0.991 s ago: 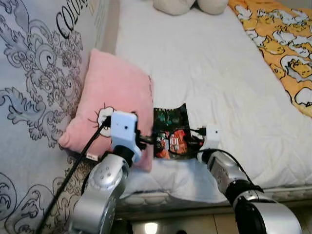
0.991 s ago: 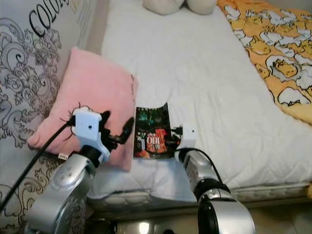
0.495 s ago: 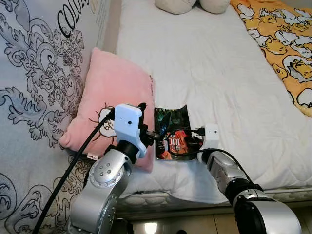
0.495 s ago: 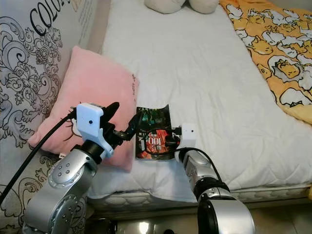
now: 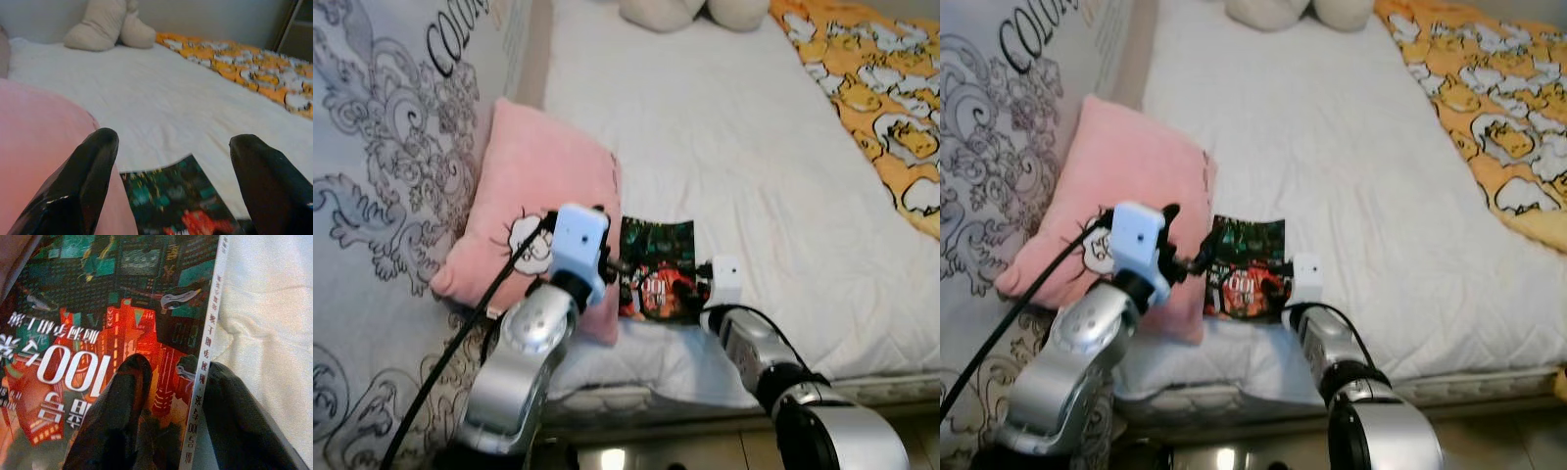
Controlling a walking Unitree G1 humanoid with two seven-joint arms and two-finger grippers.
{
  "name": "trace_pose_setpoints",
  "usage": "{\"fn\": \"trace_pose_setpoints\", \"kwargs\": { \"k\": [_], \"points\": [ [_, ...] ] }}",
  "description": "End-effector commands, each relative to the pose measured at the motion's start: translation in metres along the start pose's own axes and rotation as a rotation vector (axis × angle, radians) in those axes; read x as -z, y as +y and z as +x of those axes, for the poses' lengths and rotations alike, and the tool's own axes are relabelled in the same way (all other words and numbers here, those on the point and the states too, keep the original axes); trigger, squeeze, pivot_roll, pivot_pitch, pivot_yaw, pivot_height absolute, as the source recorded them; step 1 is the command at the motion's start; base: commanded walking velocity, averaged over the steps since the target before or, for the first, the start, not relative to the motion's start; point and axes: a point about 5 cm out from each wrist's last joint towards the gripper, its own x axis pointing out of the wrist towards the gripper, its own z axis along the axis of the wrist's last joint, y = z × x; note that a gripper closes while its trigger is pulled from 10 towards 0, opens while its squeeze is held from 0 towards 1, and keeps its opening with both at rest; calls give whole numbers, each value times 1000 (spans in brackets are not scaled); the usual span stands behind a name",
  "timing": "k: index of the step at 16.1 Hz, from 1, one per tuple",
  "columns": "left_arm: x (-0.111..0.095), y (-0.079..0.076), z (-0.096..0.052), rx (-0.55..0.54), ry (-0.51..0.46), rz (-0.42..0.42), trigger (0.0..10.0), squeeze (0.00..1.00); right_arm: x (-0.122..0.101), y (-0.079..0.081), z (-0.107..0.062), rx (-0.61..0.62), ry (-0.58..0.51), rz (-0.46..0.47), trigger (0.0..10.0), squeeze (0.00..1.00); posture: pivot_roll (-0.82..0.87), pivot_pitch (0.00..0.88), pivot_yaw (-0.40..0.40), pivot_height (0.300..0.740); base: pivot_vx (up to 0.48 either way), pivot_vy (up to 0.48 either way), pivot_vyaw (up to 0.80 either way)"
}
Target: Clean up the room
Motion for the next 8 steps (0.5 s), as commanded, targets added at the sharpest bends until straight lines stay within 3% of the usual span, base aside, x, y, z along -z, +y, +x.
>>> {"fn": "trace_pose_setpoints", "kwargs": {
  "k": [1,5,8],
  "points": [
    [3,-3,3,3,1,-31,10000,0,14,-6,-5,-14,55,-47,10000,1000,275,113,-82,740,0,0,0],
    [18,-10,15,-7,34,-122,10000,0,15,-30,-17,-21,54,-219,10000,1000,226,37,-86,740,0,0,0],
    [31,-2,17,-52,56,-77,10000,0,10,-55,-34,-11,-24,-390,10000,1000,206,0,-93,740,0,0,0]
  ]
}}
